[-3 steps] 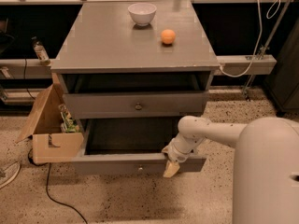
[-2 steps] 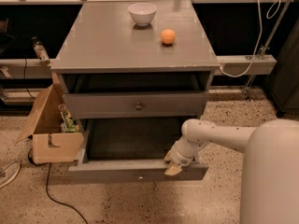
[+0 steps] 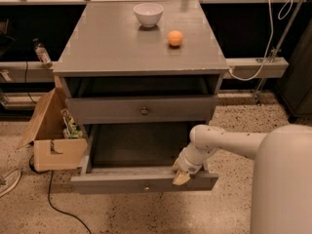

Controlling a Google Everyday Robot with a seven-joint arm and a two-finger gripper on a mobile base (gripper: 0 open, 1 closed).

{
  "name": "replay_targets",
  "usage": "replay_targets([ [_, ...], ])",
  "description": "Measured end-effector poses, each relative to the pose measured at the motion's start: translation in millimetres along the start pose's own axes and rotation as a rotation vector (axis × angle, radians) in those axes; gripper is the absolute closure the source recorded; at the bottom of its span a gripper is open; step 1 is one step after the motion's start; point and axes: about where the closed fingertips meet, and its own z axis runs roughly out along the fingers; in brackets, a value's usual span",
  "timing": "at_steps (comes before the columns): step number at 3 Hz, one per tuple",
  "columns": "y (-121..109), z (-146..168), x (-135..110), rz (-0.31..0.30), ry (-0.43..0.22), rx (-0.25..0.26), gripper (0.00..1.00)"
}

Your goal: Open middle drawer

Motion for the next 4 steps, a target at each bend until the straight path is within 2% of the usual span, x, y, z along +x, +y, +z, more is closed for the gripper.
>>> replay_targets([
  [1,0.0,0.0,0.0,0.000,0.000,0.000,0.15],
  [2,-2.0,-16.1,7.8,-0.004,-0.042,0.016,0.00],
  [3,-2.6,-63.1,24.0,-0.006,-0.111,0.074,0.00],
  [4,-0.6,-121.7,44.1,0.011,-0.127,0.159,0.00],
])
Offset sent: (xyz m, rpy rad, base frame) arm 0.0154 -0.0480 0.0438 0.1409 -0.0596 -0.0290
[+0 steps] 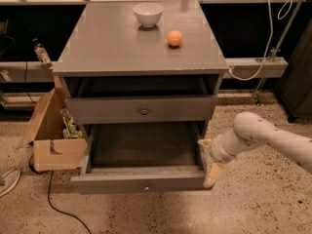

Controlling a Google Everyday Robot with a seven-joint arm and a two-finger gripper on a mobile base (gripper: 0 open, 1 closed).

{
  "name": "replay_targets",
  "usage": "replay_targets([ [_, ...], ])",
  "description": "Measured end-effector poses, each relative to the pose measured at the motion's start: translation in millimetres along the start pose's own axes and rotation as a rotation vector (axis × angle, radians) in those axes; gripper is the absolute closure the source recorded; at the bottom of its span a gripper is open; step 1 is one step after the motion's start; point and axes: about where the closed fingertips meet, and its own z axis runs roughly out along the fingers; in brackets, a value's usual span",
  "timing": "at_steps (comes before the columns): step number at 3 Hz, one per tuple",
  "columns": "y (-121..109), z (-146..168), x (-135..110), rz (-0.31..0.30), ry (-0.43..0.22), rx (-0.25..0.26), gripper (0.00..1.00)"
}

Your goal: Open middle drawer

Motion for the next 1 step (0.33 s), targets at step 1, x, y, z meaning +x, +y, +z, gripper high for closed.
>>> replay_targets([
  [1,-14.4,-71.1,5.7,0.003,0.021,0.111,0.00],
])
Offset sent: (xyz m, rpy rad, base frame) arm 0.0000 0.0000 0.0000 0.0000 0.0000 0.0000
